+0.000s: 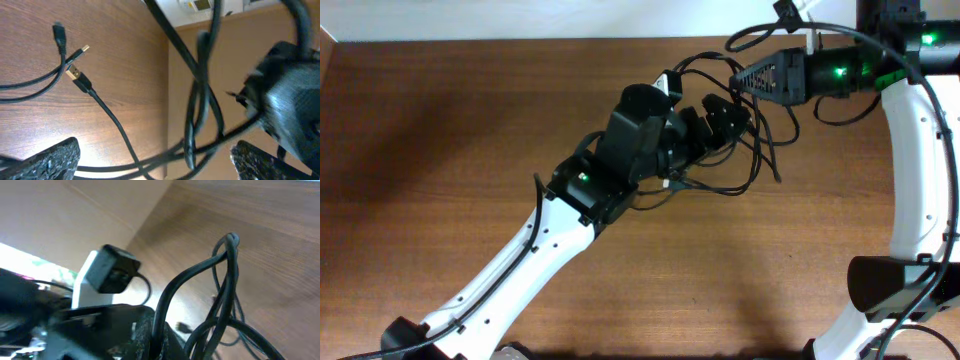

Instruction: Untangle cables

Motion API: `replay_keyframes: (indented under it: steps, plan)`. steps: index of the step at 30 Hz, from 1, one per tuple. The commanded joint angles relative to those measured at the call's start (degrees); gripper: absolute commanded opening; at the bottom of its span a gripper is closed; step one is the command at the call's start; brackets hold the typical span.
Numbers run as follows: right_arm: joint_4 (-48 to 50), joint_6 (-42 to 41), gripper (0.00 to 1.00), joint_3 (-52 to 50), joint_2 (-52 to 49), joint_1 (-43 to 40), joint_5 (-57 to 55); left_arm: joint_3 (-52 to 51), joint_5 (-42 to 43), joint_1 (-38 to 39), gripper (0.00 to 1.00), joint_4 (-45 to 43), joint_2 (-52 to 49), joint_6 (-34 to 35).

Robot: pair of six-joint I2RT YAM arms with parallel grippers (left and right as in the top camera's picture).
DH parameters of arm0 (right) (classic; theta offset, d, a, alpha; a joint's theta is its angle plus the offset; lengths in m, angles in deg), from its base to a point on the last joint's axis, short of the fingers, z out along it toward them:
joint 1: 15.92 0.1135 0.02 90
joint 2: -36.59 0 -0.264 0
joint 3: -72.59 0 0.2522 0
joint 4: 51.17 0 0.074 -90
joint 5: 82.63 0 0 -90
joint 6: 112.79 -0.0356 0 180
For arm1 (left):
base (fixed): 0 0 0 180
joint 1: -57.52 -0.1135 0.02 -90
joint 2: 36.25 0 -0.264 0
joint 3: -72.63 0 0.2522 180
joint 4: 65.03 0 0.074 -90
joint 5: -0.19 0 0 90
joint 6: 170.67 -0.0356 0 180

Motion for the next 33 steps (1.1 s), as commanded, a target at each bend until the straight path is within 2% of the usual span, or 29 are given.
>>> replay_keyframes:
  steps: [1,13,19,29,33]
  plan:
    - [0.0,-0.5,0.04,1.2,1.6,-0.1,6.0,0.8,-2.2,0.1,0.99,-0.1,-0.6,0.6]
    - [-0.2,-0.5,0.04,1.2,1.6,0.0,9.5,0.8,-9.4,0.1,0.99,1.4,-0.7,0.7]
    - [-0.2,-0.5,0.04,1.2,1.6,0.0,11.4,0.8,-7.5,0.1,0.99,1.4,-1.9,0.7]
    - [-0.2,-0.5,0.04,1.2,1.6,0.0,11.8,0.8,-9.3,4.2,0.99,1.6,-2.1,0.6]
    - [-0.2,-0.5,0.04,1.2,1.6,0.0,12.3,0.8,-13.4,5.2,0.99,1.7,-2.1,-0.7]
